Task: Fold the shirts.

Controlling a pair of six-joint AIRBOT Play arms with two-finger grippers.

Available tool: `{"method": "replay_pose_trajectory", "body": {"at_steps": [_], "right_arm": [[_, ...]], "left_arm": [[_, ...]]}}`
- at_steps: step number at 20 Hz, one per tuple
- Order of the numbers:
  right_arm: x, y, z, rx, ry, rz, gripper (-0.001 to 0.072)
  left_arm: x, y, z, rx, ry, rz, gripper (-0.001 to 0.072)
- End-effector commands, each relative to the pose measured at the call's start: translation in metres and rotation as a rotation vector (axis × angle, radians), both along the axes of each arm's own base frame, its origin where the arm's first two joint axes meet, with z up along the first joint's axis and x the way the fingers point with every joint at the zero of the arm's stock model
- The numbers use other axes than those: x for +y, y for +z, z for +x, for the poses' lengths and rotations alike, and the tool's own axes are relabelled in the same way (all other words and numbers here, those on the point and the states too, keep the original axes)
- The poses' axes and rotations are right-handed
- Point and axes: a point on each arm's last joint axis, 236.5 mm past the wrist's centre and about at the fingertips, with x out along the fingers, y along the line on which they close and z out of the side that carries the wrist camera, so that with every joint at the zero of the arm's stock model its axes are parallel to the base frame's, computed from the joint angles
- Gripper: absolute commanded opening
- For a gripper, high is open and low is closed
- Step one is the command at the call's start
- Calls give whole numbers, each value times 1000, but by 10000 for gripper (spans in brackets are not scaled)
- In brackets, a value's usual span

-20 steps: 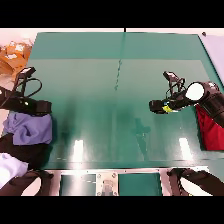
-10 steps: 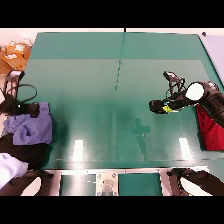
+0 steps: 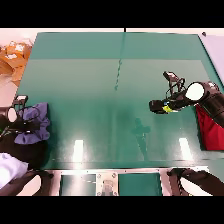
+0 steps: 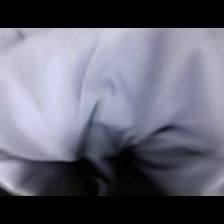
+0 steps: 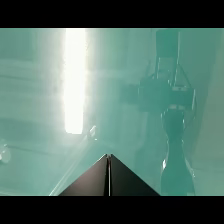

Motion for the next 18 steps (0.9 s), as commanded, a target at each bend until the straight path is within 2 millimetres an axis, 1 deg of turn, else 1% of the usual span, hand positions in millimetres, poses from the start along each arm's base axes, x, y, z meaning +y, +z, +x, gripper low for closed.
{"method": "replay_pose_trajectory", "body": {"at_steps": [1,2,3,5,6,7,8,9,10,11,12,13,14,15,16,17,18], "right_arm": [[0,0,1,-5,-1,1,15],[1,1,2,-11,-2,3,15],[1,1,2,-10,-2,2,15],[1,1,2,-10,-2,3,15],[2,1,5,-23,-5,9,15],[5,2,5,-22,-8,24,15],[6,2,5,-20,-8,28,15],[6,2,4,-18,-5,29,14],[6,4,2,-11,13,23,14],[6,8,1,-8,32,18,14],[5,15,2,-11,35,16,14],[4,25,7,-27,31,19,14],[3,36,14,-54,23,24,14],[0,49,22,-83,14,28,15],[-3,60,27,-103,5,31,39],[-7,70,32,-122,-7,33,189],[-12,79,35,-135,-19,34,316]], "left_arm": [[1,14,13,-27,9,-11,21],[-3,33,27,-54,-3,-35,20],[-13,57,43,-101,-23,-80,20],[-47,125,85,-250,-84,-184,20],[-72,165,104,-337,-143,-227,20],[-101,202,119,-419,-231,-263,19],[-136,236,131,-506,-325,-300,19],[-171,262,138,-580,-405,-339,19],[-211,281,139,-637,-489,-389,19],[-249,291,134,-665,-563,-447,19],[-287,294,127,-677,-640,-495,20],[-319,289,119,-667,-707,-523,20],[-349,278,110,-633,-772,-547,21],[-372,262,102,-585,-817,-563,22],[-392,242,95,-526,-852,-571,25],[-405,221,91,-466,-869,-575,242],[-412,199,89,-401,-849,-581,576]]}}
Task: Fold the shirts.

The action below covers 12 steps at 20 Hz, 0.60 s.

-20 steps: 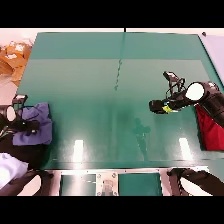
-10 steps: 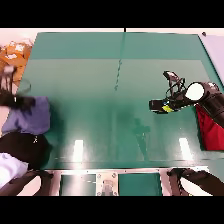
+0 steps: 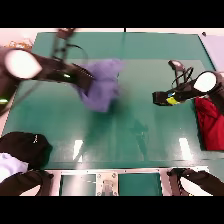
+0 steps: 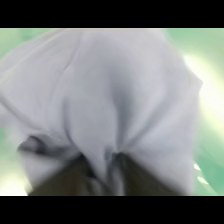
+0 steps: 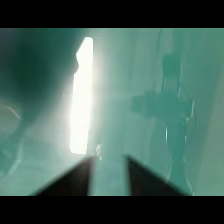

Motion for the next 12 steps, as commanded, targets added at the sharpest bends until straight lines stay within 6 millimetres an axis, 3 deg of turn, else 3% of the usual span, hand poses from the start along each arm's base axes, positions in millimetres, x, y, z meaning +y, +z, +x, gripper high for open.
{"method": "replay_pose_trajectory", "body": {"at_steps": [1,4,7,10,11,12], "right_arm": [[-16,33,12,-48,-41,5,360],[-54,34,18,-36,-145,2,360],[-96,8,21,35,-263,41,360],[-98,-22,36,95,-274,182,382],[-93,-33,45,102,-264,227,458],[-87,-44,54,110,-256,263,487]], "left_arm": [[-53,-52,-21,141,-83,26,602],[-21,-70,-9,216,-27,76,601],[30,-82,-4,352,71,83,601],[52,-115,-21,503,118,69,601],[52,-134,-32,557,127,60,601],[49,-154,-44,606,138,46,602]]}}
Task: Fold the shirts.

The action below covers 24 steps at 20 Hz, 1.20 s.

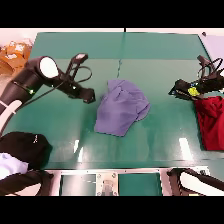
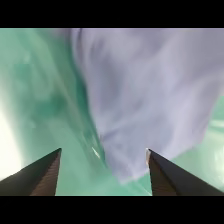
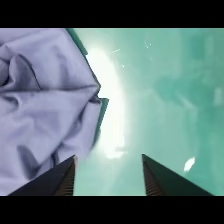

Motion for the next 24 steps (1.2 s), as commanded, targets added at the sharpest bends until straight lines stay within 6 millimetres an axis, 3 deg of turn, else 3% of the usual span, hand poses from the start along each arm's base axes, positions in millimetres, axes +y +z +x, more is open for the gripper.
{"method": "replay_pose_trajectory", "body": {"at_steps": [1,3,5,9,12,14,15,16,17,18,19,21,24], "right_arm": [[13,-35,30,1,-6,175,496],[31,-60,50,13,-12,264,496],[47,-82,69,20,3,320,495],[68,-123,102,52,48,327,494],[88,-139,125,49,97,325,489],[102,-144,131,52,126,326,487],[108,-145,129,56,140,327,485],[114,-143,126,65,158,332,422],[120,-142,122,78,180,337,236],[122,-140,119,78,212,339,99],[123,-137,117,80,233,342,16],[120,-128,116,84,247,352,14],[95,-96,125,33,208,352,12]], "left_arm": [[5,-60,-34,184,82,-48,601],[1,-96,-41,210,183,-103,601],[-7,-114,-45,213,256,-185,601],[-25,-130,-58,207,287,-235,602],[-45,-131,-70,182,232,-228,593],[-49,-131,-81,211,200,-224,284],[-46,-133,-86,225,179,-211,36],[-41,-135,-90,232,147,-189,21],[-32,-137,-93,244,128,-164,21],[-21,-138,-94,256,126,-146,21],[-9,-139,-94,273,130,-129,21],[17,-142,-93,312,152,-99,20],[52,-139,-87,328,199,-73,21]]}}
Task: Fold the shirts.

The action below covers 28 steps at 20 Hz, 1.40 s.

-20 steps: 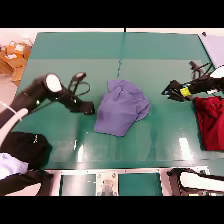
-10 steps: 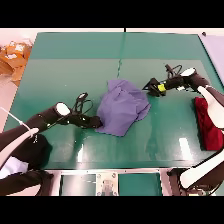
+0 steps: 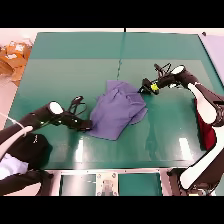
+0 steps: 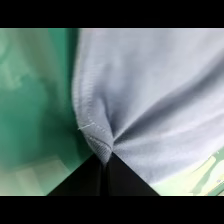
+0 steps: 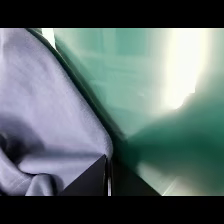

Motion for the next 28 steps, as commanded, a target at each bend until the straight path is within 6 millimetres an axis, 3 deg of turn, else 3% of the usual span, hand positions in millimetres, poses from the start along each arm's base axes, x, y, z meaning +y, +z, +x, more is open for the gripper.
{"method": "replay_pose_trajectory", "body": {"at_steps": [1,3,5,7,9,11,12,14,16,18,20,21,23,25,28], "right_arm": [[-23,43,9,-56,-51,24,11],[-48,85,12,-130,-92,16,11],[-61,139,3,-216,-100,11,12],[-55,211,-12,-356,-83,19,12],[-43,308,-33,-579,-102,46,12],[-34,409,-65,-840,-128,40,12],[-32,464,-88,-992,-149,19,12],[-30,557,-144,-1256,-210,-4,13],[-35,627,-201,-1472,-285,-35,13],[-40,668,-240,-1617,-346,-83,14],[-44,683,-254,-1672,-374,-108,13],[-45,682,-252,-1668,-375,-110,14],[-52,673,-232,-1626,-376,-105,13],[-62,651,-196,-1538,-368,-101,14],[-74,581,-123,-1304,-308,-77,13]], "left_arm": [[38,8,1,19,24,34,20],[48,38,20,-88,53,30,20],[49,94,47,-258,53,12,21],[41,181,74,-474,51,-40,20],[36,291,86,-733,41,-92,21],[36,412,72,-1014,22,-128,20],[37,469,53,-1149,-2,-138,20],[40,558,6,-1367,-45,-149,20],[44,618,-41,-1533,-66,-156,21],[47,649,-73,-1632,-73,-157,21],[55,654,-78,-1662,-52,-121,21],[62,650,-72,-1643,-25,-91,21],[80,637,-48,-1587,47,-1,21],[97,609,-13,-1502,112,81,21],[95,537,40,-1320,115,109,21]]}}
